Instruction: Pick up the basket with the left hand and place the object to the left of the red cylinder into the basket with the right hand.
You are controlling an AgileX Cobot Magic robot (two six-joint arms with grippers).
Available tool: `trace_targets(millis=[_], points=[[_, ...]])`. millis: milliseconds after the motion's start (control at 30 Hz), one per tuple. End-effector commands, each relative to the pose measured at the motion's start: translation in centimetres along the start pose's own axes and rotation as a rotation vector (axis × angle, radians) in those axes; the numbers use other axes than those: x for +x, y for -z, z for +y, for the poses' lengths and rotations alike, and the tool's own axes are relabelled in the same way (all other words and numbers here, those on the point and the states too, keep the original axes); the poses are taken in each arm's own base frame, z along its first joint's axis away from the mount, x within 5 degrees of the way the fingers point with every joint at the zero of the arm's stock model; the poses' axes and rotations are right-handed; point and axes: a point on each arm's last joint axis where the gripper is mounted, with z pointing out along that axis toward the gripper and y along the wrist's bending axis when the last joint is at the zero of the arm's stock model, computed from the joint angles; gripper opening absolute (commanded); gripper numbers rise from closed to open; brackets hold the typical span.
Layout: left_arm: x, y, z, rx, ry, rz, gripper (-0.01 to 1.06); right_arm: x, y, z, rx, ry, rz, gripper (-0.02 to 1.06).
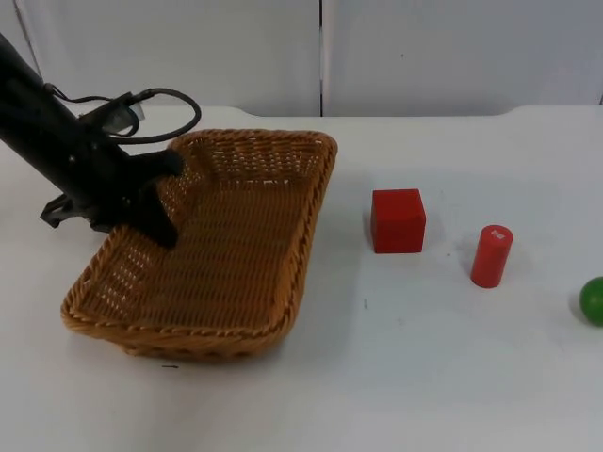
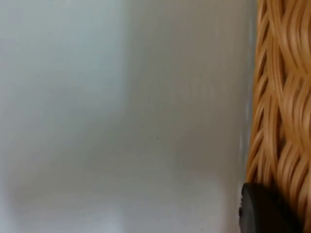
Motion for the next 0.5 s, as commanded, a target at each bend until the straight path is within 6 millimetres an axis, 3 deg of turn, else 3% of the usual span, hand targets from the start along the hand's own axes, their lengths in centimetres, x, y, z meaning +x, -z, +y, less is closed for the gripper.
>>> trace_targets(millis=[0, 300, 467], points=[[-0.1, 0.3, -0.6, 0.057, 0.034, -0.002, 0.0, 0.0, 0.0, 0.0, 0.014, -0.009, -0.005, 1.05], [0.3, 0.6, -1.2, 0.091, 0.063, 0.043, 0.0, 0.0, 0.0, 0.0, 0.016, -0.008, -0.005, 1.05], [0.0, 2.5, -2.2, 0.089, 0.063, 0.013, 0.0, 0.0, 0.0, 0.0, 0.016, -0.008, -0.005, 1.05]])
